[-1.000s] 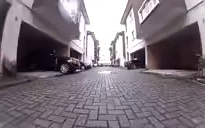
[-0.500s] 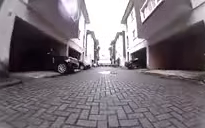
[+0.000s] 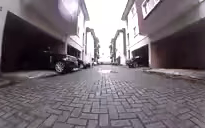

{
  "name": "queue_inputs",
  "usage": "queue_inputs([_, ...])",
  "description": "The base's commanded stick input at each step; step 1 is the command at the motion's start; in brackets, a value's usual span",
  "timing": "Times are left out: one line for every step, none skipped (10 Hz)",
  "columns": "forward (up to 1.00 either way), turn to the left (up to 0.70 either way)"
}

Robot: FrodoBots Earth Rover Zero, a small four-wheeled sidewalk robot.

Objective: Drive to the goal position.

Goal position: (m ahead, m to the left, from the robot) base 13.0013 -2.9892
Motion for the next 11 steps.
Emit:
queue_inputs([0.85, 0.00])
queue_inputs([0.85, 0.00])
queue_inputs([0.85, 0.00])
queue_inputs([0.85, 0.00])
queue_inputs([0.85, 0.00])
queue_inputs([0.85, 0.00])
queue_inputs([0.85, 0.00])
queue_inputs([0.85, 0.00])
queue_inputs([0.85, 0.00])
queue_inputs([0.85, 0.00])
queue_inputs([0.85, 0.00])
